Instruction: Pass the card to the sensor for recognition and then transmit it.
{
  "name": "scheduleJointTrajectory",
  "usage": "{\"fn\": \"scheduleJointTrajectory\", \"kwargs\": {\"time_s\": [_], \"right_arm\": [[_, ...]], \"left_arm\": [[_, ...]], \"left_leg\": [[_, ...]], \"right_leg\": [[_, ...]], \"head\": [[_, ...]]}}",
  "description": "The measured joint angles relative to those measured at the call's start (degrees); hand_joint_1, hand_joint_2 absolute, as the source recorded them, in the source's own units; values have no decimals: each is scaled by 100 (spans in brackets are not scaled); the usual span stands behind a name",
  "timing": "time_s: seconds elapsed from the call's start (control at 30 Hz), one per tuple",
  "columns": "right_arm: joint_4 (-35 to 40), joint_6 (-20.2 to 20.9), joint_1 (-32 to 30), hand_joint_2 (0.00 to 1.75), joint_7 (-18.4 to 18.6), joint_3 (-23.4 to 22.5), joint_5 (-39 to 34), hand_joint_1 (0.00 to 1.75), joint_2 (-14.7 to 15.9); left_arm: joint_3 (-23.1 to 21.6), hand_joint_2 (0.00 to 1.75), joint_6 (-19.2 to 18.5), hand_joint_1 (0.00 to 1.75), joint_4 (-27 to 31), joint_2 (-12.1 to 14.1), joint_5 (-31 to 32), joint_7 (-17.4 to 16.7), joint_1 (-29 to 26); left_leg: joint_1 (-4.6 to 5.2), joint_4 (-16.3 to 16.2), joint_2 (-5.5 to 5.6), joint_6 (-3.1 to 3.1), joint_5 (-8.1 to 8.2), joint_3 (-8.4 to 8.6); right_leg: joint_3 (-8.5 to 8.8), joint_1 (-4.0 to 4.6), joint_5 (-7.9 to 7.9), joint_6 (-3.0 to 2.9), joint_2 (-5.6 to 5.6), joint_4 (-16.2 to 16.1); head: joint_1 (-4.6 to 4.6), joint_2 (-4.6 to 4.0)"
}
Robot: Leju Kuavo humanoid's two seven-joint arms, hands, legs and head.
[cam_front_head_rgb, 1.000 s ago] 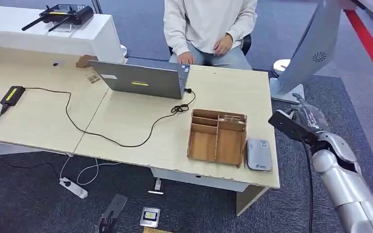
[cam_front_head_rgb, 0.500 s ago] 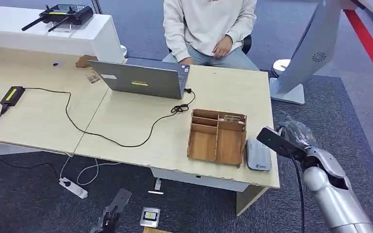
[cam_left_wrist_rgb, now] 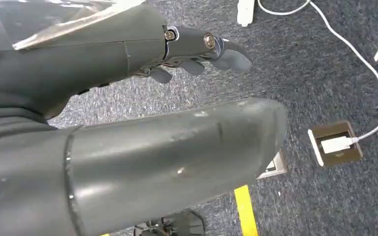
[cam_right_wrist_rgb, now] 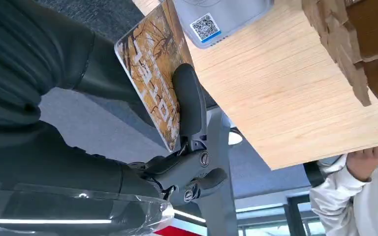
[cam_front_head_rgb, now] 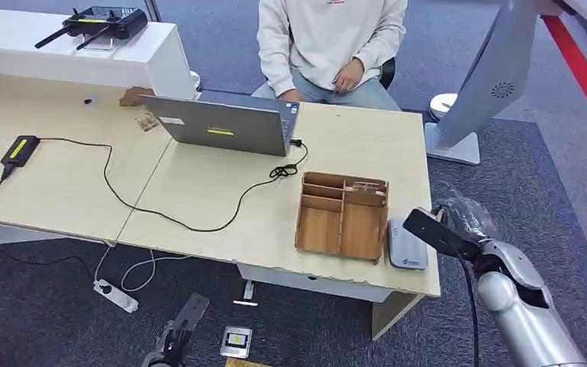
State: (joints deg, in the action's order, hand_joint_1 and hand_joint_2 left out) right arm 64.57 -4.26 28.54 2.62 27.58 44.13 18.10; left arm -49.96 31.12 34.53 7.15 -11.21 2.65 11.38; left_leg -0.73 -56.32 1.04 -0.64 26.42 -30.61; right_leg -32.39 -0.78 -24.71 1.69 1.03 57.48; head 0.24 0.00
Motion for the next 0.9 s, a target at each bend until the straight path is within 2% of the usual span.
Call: {"fn": "scheduleJointTrajectory", "kwargs": {"time_s": [0.63,0.9], "right_arm": [[-221,221,177,175,-194,127,70,175,-63],[-422,367,235,175,-214,164,48,175,-92]], "left_arm": [[236,0,-103,0,-278,-144,98,37,85],[284,0,-131,0,-308,-155,302,-77,98]], "left_leg": [[0,0,1,0,0,-2],[0,0,1,0,0,-2]], "right_leg": [[1,0,0,0,0,0],[1,0,0,0,0,0]], "head": [[0,0],[0,0]]}}
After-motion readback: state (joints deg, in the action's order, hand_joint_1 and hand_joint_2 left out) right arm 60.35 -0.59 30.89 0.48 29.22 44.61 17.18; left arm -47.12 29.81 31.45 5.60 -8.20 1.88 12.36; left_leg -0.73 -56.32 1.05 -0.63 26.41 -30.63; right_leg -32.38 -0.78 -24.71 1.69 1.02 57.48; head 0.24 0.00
